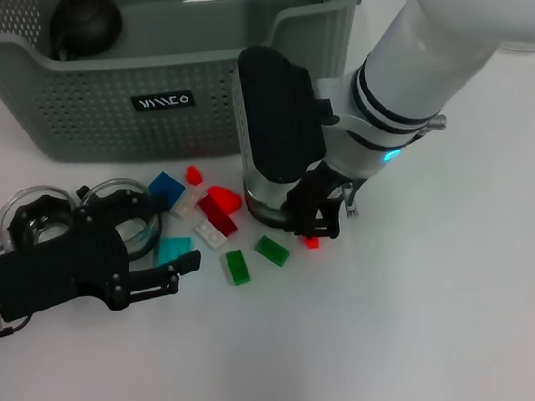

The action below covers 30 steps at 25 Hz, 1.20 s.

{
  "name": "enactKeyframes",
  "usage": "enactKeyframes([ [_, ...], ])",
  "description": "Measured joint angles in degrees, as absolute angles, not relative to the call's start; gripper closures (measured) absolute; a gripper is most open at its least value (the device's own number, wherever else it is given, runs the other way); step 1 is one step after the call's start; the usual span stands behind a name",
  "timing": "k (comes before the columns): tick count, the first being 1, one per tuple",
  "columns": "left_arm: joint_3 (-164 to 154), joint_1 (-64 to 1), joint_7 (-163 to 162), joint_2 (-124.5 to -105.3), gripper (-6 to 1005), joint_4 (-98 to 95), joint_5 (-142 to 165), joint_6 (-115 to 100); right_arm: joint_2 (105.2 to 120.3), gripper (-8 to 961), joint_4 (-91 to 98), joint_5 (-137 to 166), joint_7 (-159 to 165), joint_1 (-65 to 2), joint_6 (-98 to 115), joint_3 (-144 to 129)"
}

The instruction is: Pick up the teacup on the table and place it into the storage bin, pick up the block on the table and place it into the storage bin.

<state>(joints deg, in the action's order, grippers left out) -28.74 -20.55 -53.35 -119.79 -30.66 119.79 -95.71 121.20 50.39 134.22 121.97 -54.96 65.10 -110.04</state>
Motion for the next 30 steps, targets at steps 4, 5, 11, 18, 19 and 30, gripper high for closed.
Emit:
enactKeyframes([
  [4, -28.74, -20.49, -53.43, -119.80, 159, -30.66, 119.77, -95.71, 120.87, 719, 52.11, 134.01, 123.39, -54.83, 67.50, -109.57],
  [5, -28.74, -20.46, -53.43, -119.80, 159, -30.66, 119.76, -95.70, 120.75, 743, 53.18, 134.03, 123.82, -54.44, 68.53, -109.23],
  [11, -28.70, -20.41, -53.33, -119.80, 158, -30.68, 119.73, -95.63, 120.34, 858, 62.56, 134.79, 124.82, -50.73, 79.31, -101.45],
  [18, -28.65, -20.22, -53.30, -119.81, 157, -30.68, 119.70, -95.70, 120.25, 899, 78.38, 134.78, 126.58, -48.50, 101.24, -83.30],
  [19, -28.65, -20.22, -53.29, -119.84, 157, -30.68, 119.70, -95.70, 120.27, 899, 80.37, 133.95, 127.00, -48.55, 103.89, -81.02],
  [30, -28.65, -20.10, -53.27, -119.97, 160, -30.67, 119.70, -95.92, 119.89, 899, 84.90, 113.42, 131.12, -57.01, 107.81, -57.23],
])
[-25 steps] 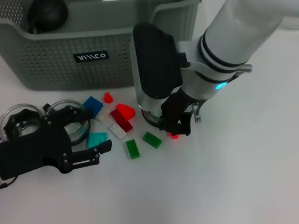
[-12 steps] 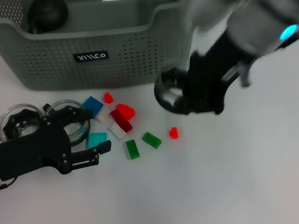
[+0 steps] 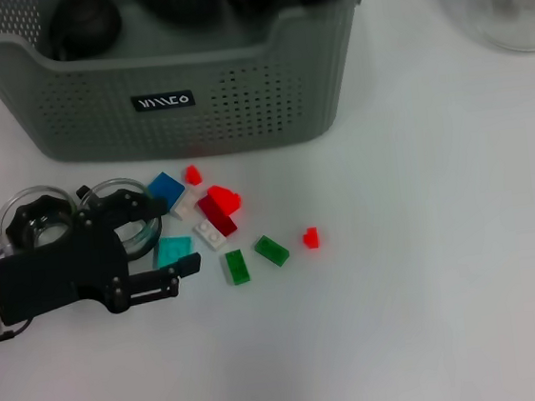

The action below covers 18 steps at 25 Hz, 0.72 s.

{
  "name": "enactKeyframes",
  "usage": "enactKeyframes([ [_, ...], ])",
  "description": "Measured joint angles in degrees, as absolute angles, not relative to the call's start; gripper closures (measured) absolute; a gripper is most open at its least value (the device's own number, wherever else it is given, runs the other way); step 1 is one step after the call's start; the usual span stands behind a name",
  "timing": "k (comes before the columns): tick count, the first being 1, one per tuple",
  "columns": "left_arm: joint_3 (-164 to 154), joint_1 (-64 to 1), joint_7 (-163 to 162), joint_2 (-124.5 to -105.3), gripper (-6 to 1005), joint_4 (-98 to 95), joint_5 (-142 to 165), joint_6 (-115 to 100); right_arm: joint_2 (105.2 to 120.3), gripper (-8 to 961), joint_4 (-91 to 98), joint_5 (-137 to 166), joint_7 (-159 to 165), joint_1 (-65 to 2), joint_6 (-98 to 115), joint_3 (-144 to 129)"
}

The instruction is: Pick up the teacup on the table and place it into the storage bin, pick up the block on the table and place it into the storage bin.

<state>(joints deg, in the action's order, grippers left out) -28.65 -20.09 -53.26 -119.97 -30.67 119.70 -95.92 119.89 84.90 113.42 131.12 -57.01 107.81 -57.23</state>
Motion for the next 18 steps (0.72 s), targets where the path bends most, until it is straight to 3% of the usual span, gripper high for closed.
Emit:
enactKeyframes([
  [8, -28.65, -20.75, -53.34, -119.97, 162, -30.67, 119.65, -95.59, 117.07, 899, 66.83, 128.13, 127.47, -66.00, 81.09, -58.75],
  [14, -28.65, -21.04, -53.57, -119.97, 164, -30.67, 119.61, -95.62, 118.24, 899, 47.49, 139.75, 121.67, -73.13, 61.50, -62.19],
  [18, -28.65, -21.11, -53.60, -119.97, 166, -30.67, 119.61, -95.54, 119.85, 899, 37.57, 144.39, 119.61, -75.65, 49.39, -66.30],
])
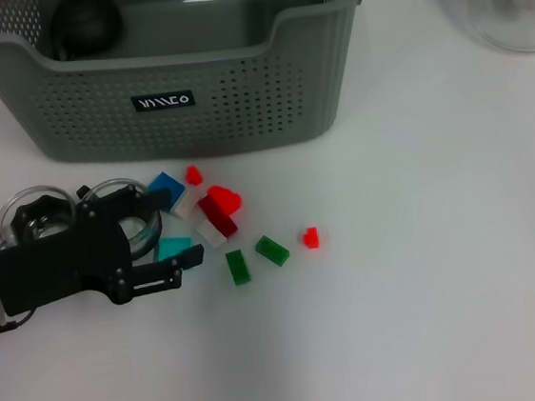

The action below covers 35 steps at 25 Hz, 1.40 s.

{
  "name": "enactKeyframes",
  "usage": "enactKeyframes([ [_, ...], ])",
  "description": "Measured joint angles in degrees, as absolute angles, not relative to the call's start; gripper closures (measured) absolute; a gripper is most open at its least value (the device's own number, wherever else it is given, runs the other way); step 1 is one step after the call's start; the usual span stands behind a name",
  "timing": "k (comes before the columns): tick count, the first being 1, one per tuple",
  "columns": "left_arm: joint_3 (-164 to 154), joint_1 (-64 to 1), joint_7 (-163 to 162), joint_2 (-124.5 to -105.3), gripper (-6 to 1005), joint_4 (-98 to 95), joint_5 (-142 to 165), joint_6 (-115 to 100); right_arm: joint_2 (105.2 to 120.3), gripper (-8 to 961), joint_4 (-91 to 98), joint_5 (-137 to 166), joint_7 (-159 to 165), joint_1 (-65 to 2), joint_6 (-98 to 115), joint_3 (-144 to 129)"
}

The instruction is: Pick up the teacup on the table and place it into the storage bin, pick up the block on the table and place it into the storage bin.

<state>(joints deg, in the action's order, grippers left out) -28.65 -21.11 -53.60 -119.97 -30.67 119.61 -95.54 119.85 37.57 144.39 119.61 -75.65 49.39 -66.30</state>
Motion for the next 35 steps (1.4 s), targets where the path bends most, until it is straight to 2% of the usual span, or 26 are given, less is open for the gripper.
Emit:
enactKeyframes([
  [3, -28.65, -21.23, -53.66, -119.97, 167, -30.67, 119.61, -95.53, 120.57, 899, 32.23, 145.72, 119.45, -76.39, 41.69, -70.44],
  [9, -28.65, -21.51, -53.70, -119.97, 169, -30.68, 119.62, -95.53, 120.90, 898, 25.78, 144.41, 119.37, -76.31, 33.16, -77.30],
  [18, -28.65, -21.80, -53.63, -119.97, 172, -30.68, 119.62, -95.54, 120.99, 898, 23.02, 144.26, 119.53, -75.27, 32.29, -82.62],
  [24, -28.65, -21.80, -53.70, -119.97, 220, -30.68, 119.62, -95.54, 121.04, 898, 22.86, 143.94, 120.19, -74.93, 32.22, -84.23],
  [35, -28.65, -21.80, -53.71, -119.97, 220, -30.67, 119.62, -95.54, 121.07, 898, 23.43, 143.58, 120.29, -74.18, 32.43, -84.42],
])
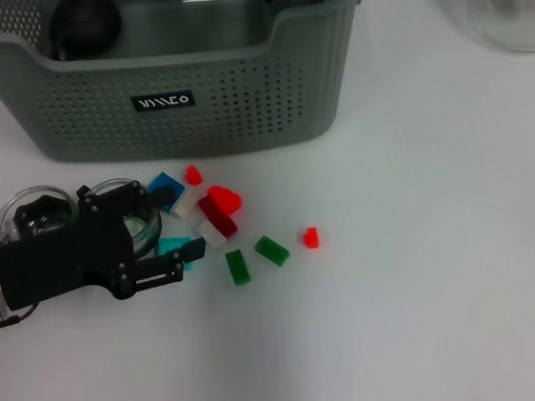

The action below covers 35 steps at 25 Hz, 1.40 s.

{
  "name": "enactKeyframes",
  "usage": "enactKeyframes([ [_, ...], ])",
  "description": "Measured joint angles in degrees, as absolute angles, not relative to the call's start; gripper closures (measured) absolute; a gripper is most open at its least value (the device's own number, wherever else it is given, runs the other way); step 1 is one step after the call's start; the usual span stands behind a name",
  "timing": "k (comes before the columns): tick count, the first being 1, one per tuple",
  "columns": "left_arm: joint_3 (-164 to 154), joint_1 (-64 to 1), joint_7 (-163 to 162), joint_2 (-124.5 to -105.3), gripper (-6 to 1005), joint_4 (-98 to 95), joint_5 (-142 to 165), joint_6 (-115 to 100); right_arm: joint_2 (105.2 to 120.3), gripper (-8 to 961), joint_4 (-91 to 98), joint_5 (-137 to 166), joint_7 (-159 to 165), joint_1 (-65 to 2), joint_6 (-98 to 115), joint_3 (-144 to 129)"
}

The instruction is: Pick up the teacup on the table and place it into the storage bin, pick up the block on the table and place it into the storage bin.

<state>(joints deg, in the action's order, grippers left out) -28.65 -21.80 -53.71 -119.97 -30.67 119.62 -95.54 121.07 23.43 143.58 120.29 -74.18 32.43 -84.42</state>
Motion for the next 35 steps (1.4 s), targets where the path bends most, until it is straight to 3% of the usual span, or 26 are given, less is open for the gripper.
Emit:
enactKeyframes([
  [9, -28.65, -21.80, -53.70, -119.97, 221, -30.68, 119.62, -95.54, 121.09, 898, 23.56, 142.99, 121.12, -73.80, 32.74, -84.46],
  [15, -28.65, -21.62, -53.70, -119.97, 220, -30.67, 119.62, -95.56, 120.89, 716, 26.14, 143.00, 121.89, -72.74, 33.78, -84.45],
  [18, -28.65, -21.44, -53.70, -119.96, 220, -30.67, 119.62, -95.88, 120.76, 574, 31.09, 143.01, 122.49, -70.79, 35.88, -84.47],
  [20, -28.65, -21.30, -53.70, -119.91, 220, -30.67, 119.62, -96.07, 120.61, 479, 37.15, 143.09, 123.32, -68.36, 37.82, -84.47],
  [26, -28.65, -21.08, -53.72, -119.73, 221, -30.67, 119.62, -96.23, 120.50, 406, 62.88, 143.07, 126.08, -57.85, 45.18, -84.44],
  [35, -25.14, -21.00, -54.54, -119.21, 217, -30.69, 119.62, -98.92, 120.20, 97, 94.30, 126.14, 125.19, -38.85, 57.21, -83.44],
])
